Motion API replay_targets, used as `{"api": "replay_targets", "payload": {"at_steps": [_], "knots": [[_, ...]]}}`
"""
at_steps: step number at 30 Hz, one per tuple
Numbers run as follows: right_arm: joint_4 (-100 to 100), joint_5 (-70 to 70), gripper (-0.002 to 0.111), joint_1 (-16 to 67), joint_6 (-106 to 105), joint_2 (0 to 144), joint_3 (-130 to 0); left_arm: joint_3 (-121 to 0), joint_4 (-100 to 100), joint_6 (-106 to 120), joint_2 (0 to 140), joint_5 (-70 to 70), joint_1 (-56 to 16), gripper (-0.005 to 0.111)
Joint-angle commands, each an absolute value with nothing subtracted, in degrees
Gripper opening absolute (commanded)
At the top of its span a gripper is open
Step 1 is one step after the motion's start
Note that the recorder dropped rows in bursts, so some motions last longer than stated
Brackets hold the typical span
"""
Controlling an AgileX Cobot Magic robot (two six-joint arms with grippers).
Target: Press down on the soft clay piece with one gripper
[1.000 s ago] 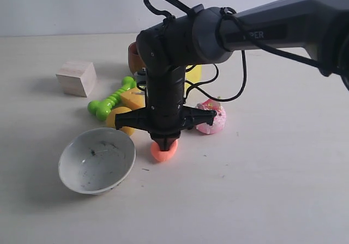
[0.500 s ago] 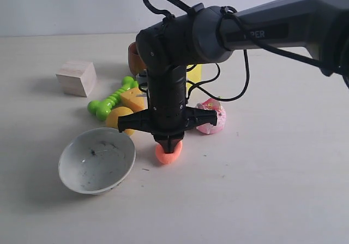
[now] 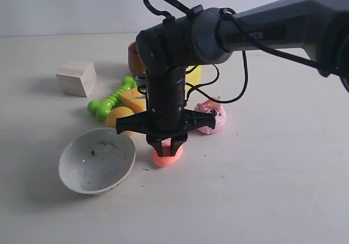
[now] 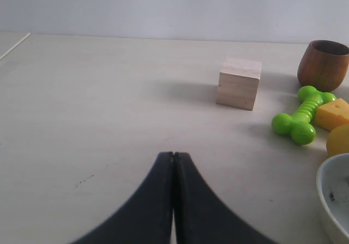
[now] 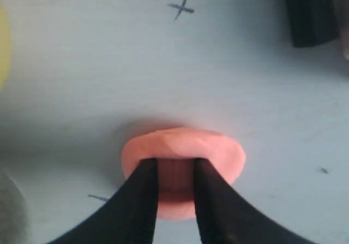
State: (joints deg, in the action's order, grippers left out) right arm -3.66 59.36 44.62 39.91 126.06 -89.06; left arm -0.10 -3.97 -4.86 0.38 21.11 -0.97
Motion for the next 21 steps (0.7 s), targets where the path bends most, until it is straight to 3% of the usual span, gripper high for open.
{"api": "replay_targets", "payload": {"at_steps": [1, 18, 21], "knots": [[-1.94, 60.25, 0.034, 44.67, 40.56, 126.04, -88.97, 0.00, -3.84, -4.62, 0.00, 20.49, -1.27, 0.000], [-0.48, 60.72, 0.034, 44.67, 41.58, 126.04, -88.97, 0.00, -3.84, -4.62, 0.00, 20.49, -1.27, 0.000], [-0.48, 60.72, 0.028, 44.67, 41.58, 126.04, -88.97, 0.00, -3.84, -4.62, 0.00, 20.49, -1.27, 0.000]]}}
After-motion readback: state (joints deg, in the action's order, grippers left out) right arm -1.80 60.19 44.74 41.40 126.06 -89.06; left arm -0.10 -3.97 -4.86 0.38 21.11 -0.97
